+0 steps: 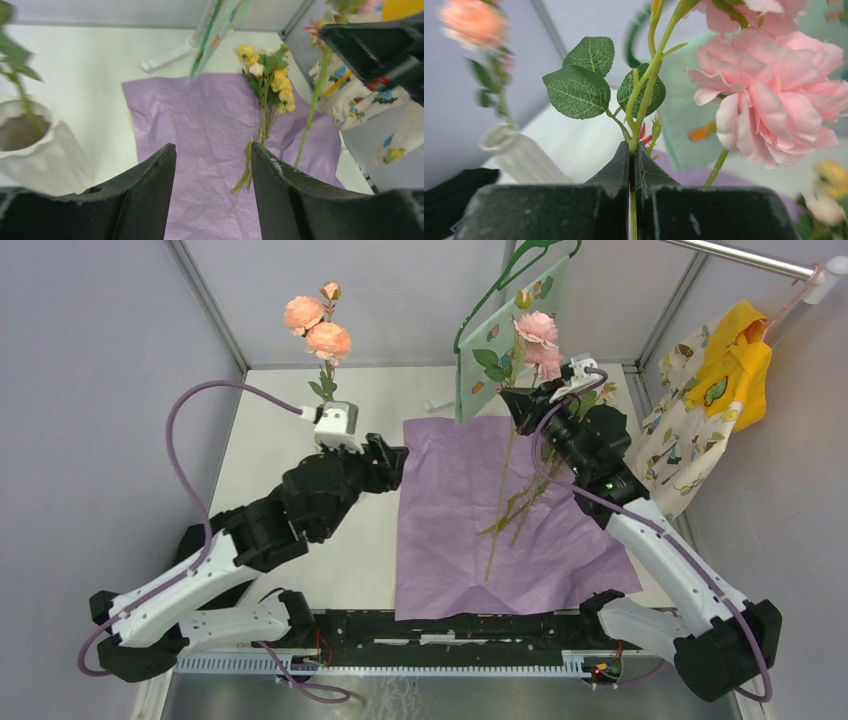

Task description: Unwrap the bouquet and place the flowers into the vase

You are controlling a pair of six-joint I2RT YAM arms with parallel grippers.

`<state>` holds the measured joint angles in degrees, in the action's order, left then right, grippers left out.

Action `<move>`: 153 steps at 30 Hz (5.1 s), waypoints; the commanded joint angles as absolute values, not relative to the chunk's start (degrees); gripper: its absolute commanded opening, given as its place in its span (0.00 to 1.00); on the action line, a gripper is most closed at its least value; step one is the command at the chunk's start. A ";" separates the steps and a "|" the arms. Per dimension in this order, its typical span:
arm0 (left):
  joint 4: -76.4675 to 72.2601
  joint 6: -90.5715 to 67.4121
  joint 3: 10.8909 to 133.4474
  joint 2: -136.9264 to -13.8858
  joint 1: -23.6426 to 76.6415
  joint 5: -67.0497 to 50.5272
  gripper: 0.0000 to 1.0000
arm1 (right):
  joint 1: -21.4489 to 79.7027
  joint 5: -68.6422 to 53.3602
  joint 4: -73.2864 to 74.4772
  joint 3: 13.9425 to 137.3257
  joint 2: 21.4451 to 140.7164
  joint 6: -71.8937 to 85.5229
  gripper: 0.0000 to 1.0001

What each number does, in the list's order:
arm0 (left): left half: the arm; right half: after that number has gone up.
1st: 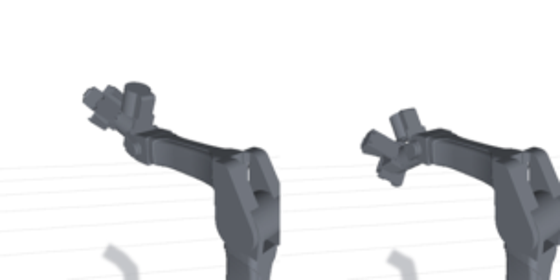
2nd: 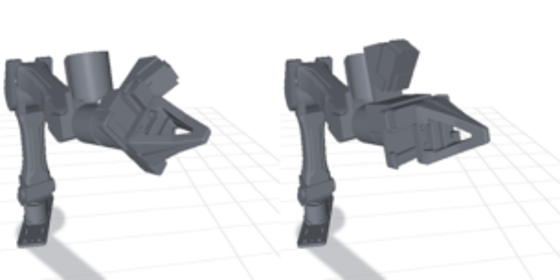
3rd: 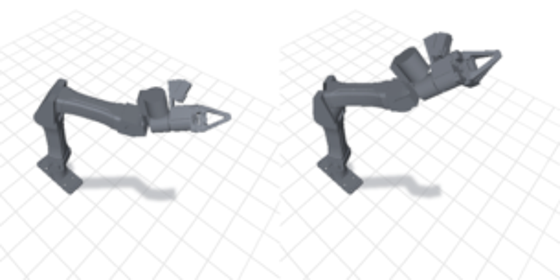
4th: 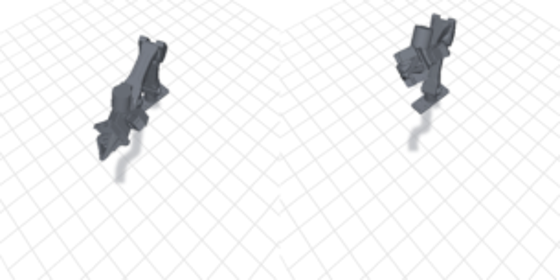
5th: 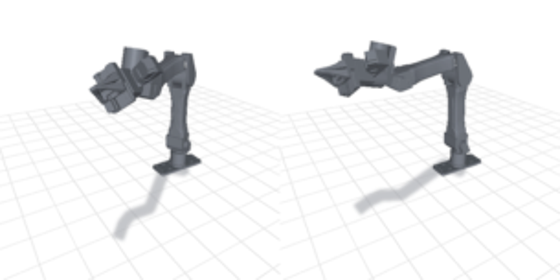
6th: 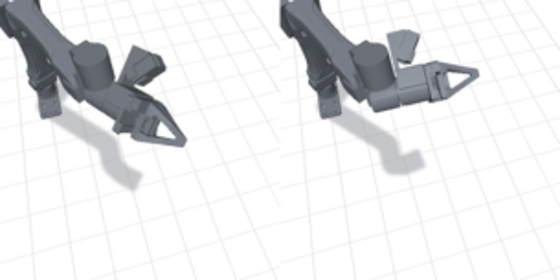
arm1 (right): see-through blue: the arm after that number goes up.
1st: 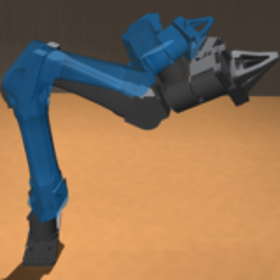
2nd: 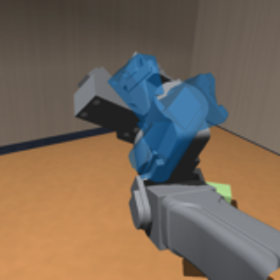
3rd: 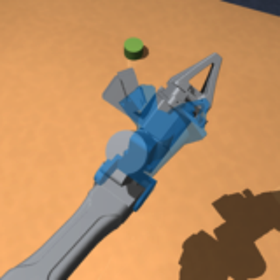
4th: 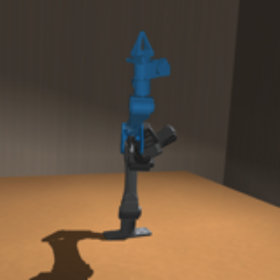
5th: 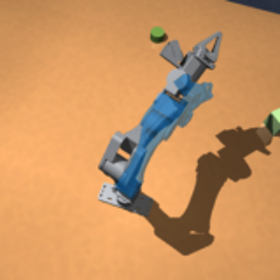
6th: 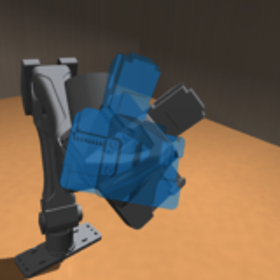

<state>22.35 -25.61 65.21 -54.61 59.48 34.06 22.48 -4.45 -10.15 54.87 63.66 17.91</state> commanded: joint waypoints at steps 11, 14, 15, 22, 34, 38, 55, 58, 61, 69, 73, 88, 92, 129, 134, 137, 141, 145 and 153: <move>32.47 -32.60 66.05 -38.69 59.37 55.06 0.64 | 35.71 -17.81 -60.97 63.69 72.32 20.56 0.00; 37.46 -36.62 66.53 -38.56 59.37 61.91 0.64 | 37.27 -18.81 -62.58 72.13 79.07 20.53 0.00; 40.06 -39.13 66.97 -38.70 59.33 63.64 0.64 | 37.72 -18.84 -63.08 74.66 80.90 20.72 0.00; 52.23 -49.13 68.87 -35.99 59.36 72.98 0.64 | 40.16 -18.83 -68.21 94.86 94.72 24.19 0.00; 54.32 -49.16 68.51 -31.89 59.36 73.34 0.64 | 44.44 -16.19 -66.27 114.61 110.39 22.21 0.00; 54.32 -48.87 68.47 -31.86 59.39 72.68 0.64 | 45.25 -15.09 -66.14 114.90 112.65 19.93 0.00; 54.16 -47.90 68.92 -32.71 59.34 72.18 0.63 | 45.35 -15.53 -65.33 116.45 115.87 18.04 0.00; 54.14 -47.99 68.91 -32.70 59.35 72.17 0.63 | 45.44 -15.51 -65.98 114.44 113.45 16.35 0.00; 54.05 -47.99 68.82 -32.73 59.40 72.03 0.63 | 45.44 -15.29 -65.96 111.85 110.80 13.92 0.00; 54.05 -47.91 68.91 -33.09 59.37 71.72 0.63 | 45.46 -15.14 -65.07 112.24 109.66 11.98 0.00; 54.05 -47.99 68.73 -32.68 59.40 71.68 0.63 | 45.44 -15.22 -64.27 113.37 110.35 11.39 0.00; 54.05 -48.08 68.47 -32.95 59.37 71.47 0.63 | 45.46 -17.55 -67.46 103.36 110.72 17.12 0.00; 53.97 -48.16 68.47 -33.13 59.34 71.50 0.63 | 45.50 -18.22 -70.01 98.94 111.04 20.37 0.00; 52.47 -46.76 68.16 -33.42 59.38 71.41 0.63 | 51.39 -19.94 -55.28 90.36 115.85 17.40 0.78; 52.47 -46.76 68.04 -33.31 59.40 71.53 0.63 | 51.33 -18.06 -58.16 81.91 109.66 16.26 0.98; 52.47 -46.74 68.13 -33.39 59.37 71.63 0.63 | 51.33 -16.06 -59.10 76.23 104.82 16.03 0.98; 52.47 -46.76 68.07 -33.15 59.35 71.59 0.63 | 51.31 -13.11 -58.53 68.21 97.77 15.19 0.98; 52.47 -46.84 67.95 -32.88 59.41 71.42 0.63 | 51.33 -8.66 -57.97 58.53 89.05 11.74 0.98; 52.38 -46.93 68.03 -33.24 59.35 70.93 0.63 | 51.08 18.45 -27.05 53.97 74.68 0.52 0.98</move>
<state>54.26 -46.46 67.16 -33.21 59.48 70.24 51.29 0.45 -43.81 53.60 80.12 6.68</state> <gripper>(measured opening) 0.634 0.979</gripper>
